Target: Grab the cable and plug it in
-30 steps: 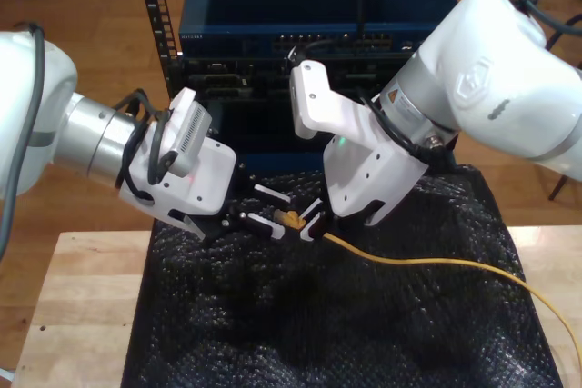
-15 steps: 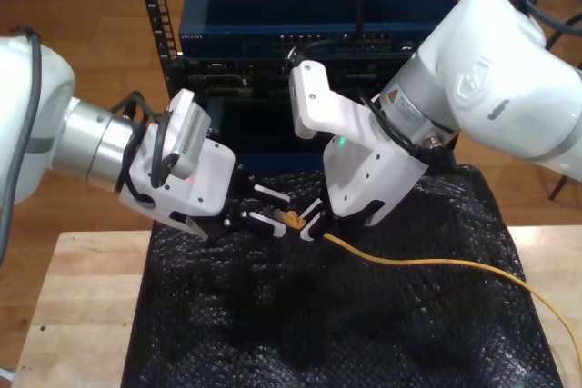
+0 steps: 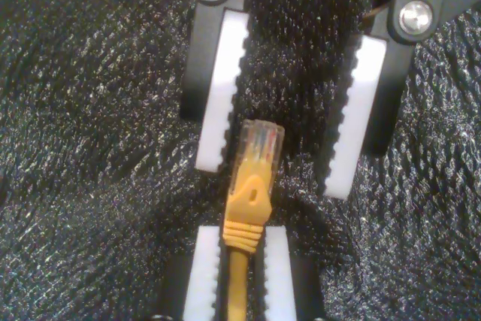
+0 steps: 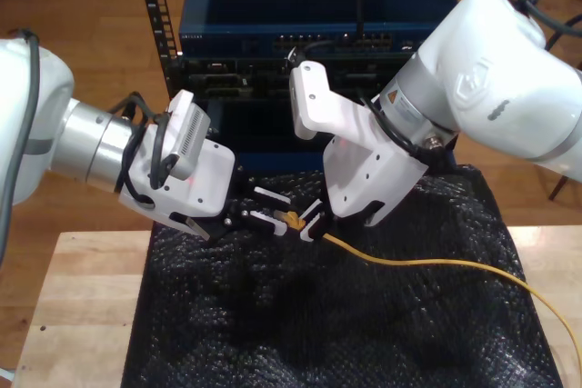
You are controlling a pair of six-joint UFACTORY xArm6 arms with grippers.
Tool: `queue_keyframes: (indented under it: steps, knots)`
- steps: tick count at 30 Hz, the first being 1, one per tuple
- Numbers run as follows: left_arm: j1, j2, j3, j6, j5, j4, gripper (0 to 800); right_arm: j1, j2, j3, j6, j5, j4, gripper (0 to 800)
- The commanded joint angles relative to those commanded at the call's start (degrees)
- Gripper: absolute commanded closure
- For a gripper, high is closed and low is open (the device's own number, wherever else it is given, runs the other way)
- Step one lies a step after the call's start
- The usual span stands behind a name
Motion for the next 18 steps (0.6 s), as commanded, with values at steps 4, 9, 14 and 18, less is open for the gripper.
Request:
queue_keyframes:
  steps: [4, 9, 14, 18]
  knots:
    - [0.0, 0.0, 0.0, 0.0, -0.09, 0.0, 601, 0.0, 0.0, 0.0, 0.0, 0.0, 0.0, 794]
    - [0.0, 0.0, 0.0, 0.0, -0.09, 0.0, 686, 0.0, 0.0, 0.0, 0.0, 0.0, 0.0, 789]
    - [0.0, -0.53, 0.26, 0.09, -0.26, 0.0, 775, 0.0, 0.0, 0.0, 0.0, 0.0, 0.0, 728]
    - [0.0, -0.79, 0.26, 0.09, -0.44, 0.0, 786, 0.0, -0.09, 0.0, -0.53, 0.0, -0.09, 363]
